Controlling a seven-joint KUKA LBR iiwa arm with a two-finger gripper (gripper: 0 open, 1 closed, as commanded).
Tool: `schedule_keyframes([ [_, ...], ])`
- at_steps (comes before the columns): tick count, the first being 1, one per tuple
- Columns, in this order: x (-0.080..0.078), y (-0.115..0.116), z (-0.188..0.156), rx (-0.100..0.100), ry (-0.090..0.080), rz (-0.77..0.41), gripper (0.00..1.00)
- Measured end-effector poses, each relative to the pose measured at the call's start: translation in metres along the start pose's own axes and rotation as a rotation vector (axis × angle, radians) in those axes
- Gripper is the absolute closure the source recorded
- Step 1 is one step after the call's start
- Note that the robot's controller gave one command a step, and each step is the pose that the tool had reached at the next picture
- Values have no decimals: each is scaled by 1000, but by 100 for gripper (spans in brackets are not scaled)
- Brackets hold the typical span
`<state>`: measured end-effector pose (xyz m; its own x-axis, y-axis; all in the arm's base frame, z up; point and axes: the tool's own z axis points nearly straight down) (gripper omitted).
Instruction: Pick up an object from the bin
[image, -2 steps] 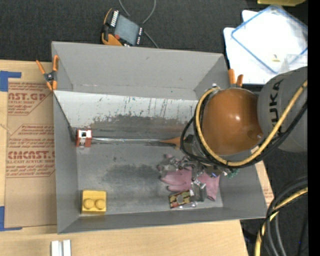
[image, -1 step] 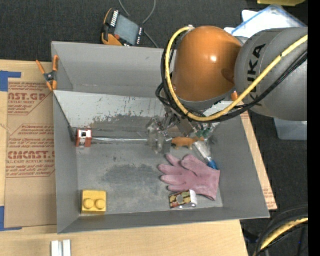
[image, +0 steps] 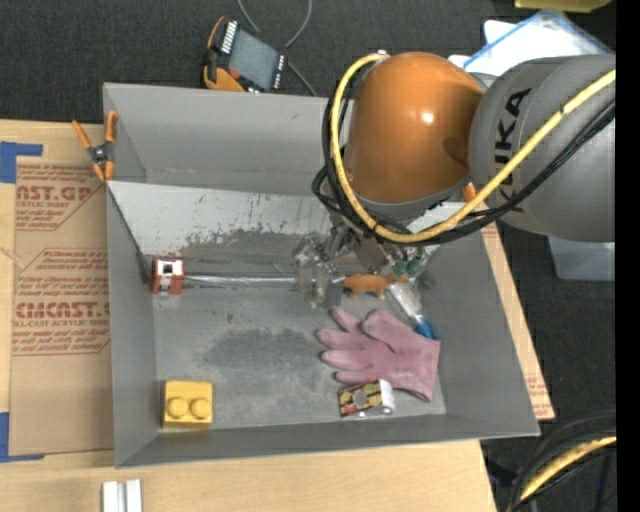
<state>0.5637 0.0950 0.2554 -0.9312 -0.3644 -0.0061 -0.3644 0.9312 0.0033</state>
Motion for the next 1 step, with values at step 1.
schedule_keyframes([
  [1, 12, -45, 45, -1, -2, -18, 0],
])
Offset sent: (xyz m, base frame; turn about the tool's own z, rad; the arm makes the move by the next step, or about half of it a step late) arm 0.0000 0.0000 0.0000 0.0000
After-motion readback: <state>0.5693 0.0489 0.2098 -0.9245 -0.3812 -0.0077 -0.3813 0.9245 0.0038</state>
